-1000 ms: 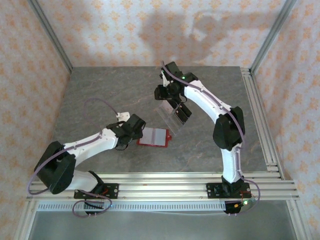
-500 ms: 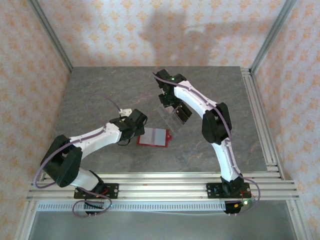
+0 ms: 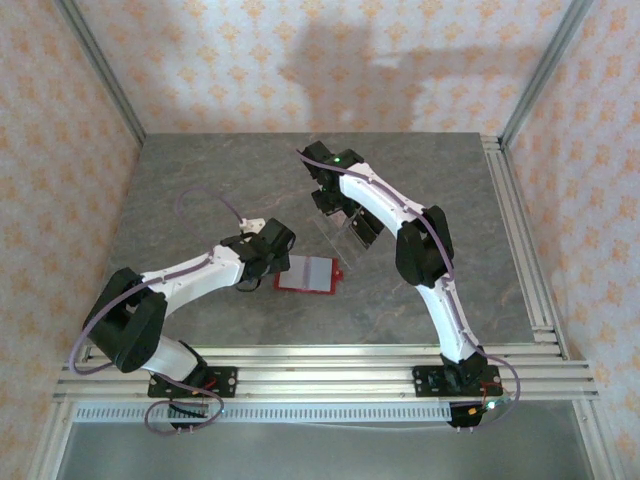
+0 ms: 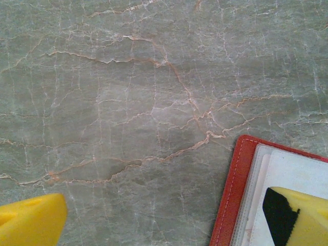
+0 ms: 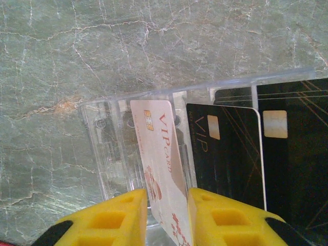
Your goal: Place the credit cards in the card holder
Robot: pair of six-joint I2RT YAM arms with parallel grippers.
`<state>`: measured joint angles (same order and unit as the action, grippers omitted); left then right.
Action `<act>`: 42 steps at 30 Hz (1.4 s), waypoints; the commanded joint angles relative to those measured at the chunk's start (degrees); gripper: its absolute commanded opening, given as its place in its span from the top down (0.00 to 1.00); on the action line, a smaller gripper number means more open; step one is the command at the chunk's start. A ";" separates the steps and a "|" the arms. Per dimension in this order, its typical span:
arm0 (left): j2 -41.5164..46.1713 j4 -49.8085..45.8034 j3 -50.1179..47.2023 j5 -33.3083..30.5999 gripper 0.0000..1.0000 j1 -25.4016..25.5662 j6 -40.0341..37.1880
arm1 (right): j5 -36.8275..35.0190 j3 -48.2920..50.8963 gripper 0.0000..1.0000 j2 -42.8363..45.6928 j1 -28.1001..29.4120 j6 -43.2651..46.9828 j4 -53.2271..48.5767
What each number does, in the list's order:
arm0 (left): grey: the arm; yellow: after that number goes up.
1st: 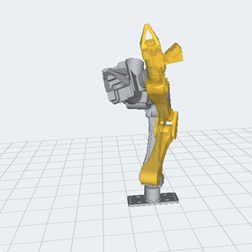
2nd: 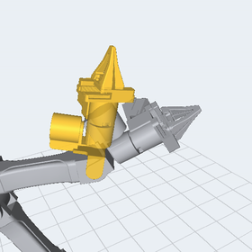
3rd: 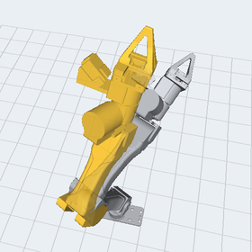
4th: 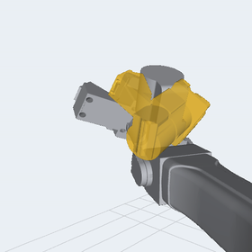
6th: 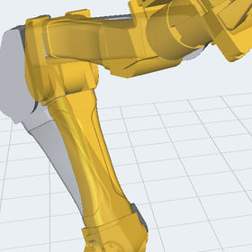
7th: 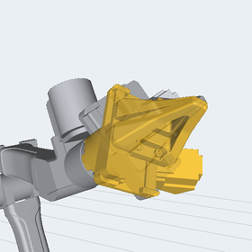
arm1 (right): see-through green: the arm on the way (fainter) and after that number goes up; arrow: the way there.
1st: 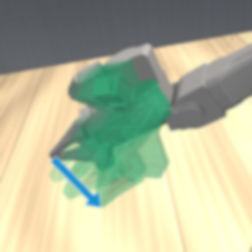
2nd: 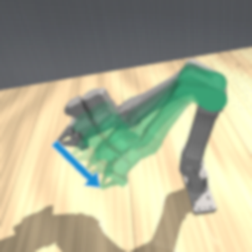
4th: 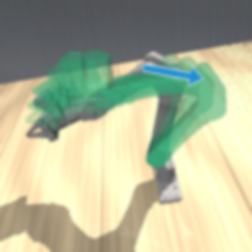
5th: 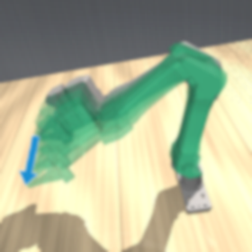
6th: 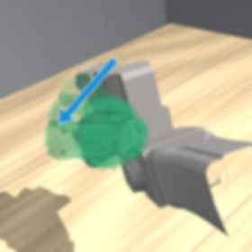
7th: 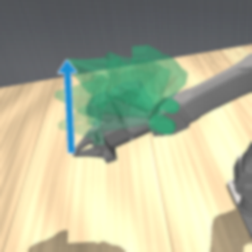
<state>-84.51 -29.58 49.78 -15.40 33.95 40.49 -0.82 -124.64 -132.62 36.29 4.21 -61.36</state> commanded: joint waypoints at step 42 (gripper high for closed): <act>-1.53 0.38 0.42 0.82 0.00 -0.64 -0.75 | 0.54 -6.59 1.00 -1.91 0.29 1.42 -5.07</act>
<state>-85.67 -29.08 49.78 -13.89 33.95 40.45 -0.89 -128.29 -134.96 36.91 5.82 -63.72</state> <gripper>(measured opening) 0.998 0.041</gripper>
